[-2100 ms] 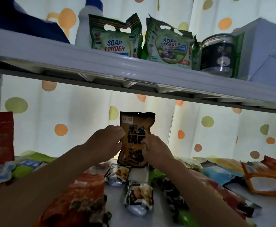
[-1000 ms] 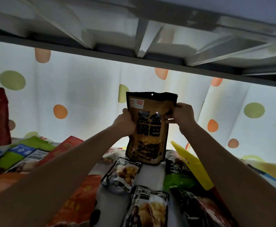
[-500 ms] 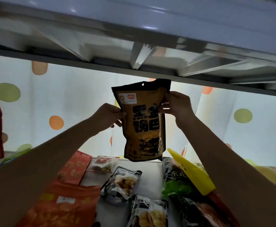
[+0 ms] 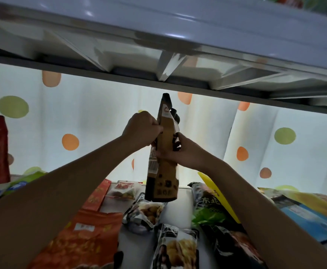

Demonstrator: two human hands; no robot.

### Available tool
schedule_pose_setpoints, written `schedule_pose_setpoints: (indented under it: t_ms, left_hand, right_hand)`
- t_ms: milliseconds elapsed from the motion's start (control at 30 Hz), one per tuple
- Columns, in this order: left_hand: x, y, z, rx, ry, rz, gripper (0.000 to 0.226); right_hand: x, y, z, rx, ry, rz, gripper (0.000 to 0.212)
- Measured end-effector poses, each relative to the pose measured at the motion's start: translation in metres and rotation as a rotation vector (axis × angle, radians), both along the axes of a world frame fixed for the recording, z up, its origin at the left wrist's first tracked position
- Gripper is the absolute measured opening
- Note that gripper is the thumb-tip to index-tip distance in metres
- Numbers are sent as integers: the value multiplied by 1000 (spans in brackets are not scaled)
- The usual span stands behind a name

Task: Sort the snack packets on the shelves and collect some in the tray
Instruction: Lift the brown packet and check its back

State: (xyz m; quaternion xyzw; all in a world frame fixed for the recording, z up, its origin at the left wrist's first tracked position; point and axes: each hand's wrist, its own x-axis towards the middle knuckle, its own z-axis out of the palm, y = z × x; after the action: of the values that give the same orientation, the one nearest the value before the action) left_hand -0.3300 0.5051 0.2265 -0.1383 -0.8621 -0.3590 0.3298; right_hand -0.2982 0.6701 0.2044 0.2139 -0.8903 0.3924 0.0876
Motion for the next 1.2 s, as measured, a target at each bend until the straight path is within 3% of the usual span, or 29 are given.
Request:
schedule_pose_setpoints:
  t_ms: [67,233,367,600,767,900,1000,1100,1200]
  left_hand:
    - [1,0,-1,-43,11,49,28]
    - [-2,7,-2,-68,-62,92,28]
    - [-2,11,1,13,-192,80,15]
    - [-2,21,-2,-80,-89,127,22]
    - [1,9,1,50,-161,-43,31]
    - [-3,-19,-14,47,-263,56,25]
    - [-17,-37,-32,171,-458,69,25]
    - [-20,-43,-44,329,-612,-93,26]
    - [-17,-51,-49,424,-648,-268,36]
  right_hand:
    - [9,-3,2,10,-22,-20,20]
    - [13,-17,-2,197,115,-243,44]
    - [11,-21,-10,247,254,-371,43]
    - [14,-28,-15,393,407,-382,14]
    - [4,-13,-15,254,422,-459,16]
    - [-12,12,-12,71,404,-511,16]
    - [-23,26,-11,-87,335,-475,14]
    - [-27,38,-12,-295,238,-384,21]
    - [-28,46,-16,-458,144,-302,21]
